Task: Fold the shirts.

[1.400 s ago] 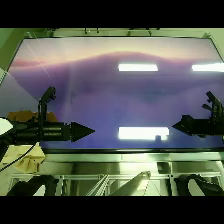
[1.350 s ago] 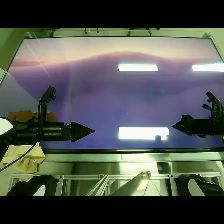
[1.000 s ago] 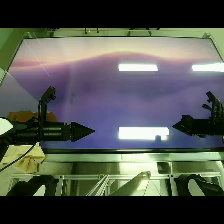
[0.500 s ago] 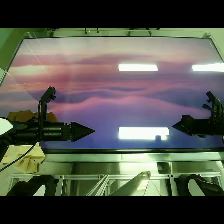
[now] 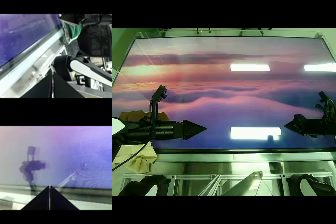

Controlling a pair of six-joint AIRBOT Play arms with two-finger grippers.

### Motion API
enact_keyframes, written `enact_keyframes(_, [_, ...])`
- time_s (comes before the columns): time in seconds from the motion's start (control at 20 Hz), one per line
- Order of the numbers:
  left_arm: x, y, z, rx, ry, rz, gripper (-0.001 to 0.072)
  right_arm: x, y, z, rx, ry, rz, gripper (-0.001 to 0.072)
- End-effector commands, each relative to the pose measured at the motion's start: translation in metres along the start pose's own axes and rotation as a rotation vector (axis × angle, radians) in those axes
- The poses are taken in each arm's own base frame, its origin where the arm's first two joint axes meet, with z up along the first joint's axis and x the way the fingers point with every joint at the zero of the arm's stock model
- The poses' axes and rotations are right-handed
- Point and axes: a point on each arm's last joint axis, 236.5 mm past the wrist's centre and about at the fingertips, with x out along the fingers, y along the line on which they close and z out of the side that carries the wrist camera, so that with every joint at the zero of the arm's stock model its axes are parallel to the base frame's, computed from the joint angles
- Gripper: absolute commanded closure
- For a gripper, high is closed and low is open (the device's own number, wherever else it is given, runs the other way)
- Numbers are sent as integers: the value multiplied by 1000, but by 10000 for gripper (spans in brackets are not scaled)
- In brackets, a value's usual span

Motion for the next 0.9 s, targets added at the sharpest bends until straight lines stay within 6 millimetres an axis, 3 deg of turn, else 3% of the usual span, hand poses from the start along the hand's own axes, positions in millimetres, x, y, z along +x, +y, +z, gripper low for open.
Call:
enact_keyframes(0.0, [0, 4, 10, 0, -44, 17, 676, 0, 1, 1, 1, -3, 3, 685])
enact_keyframes(0.15, [0, 6, 29, -7, -125, 29, 676, -1, 13, 22, 23, -92, 57, 685])
enact_keyframes(0.35, [-5, -28, 42, -55, -167, -110, 676, -3, 17, 37, 35, -156, 74, 683])
enact_keyframes(0.45, [-23, -20, 64, 12, -214, -22, 694, -5, 15, 45, 35, -193, 68, 683])
enact_keyframes(0.55, [-68, 19, 96, 48, -275, 211, 694, -5, 15, 46, 25, -194, 68, 683])
enact_keyframes(0.65, [-148, 77, 129, -11, -391, 503, 692, -4, 14, 46, 20, -190, 66, 684])
enact_keyframes(0.7, [-188, 102, 136, -51, -442, 610, 556, -1, 13, 45, 11, -181, 63, 683])
enact_keyframes(0.75, [-231, 128, 133, -122, -491, 706, 179, 1, 12, 44, 12, -168, 63, 668])
enact_keyframes(0.8, [-265, 147, 125, -199, -536, 762, -1, 2, 11, 42, 15, -155, 64, 528])
enact_keyframes(0.85, [-295, 165, 115, -281, -580, 792, -3, 3, 11, 41, 18, -149, 64, 254])
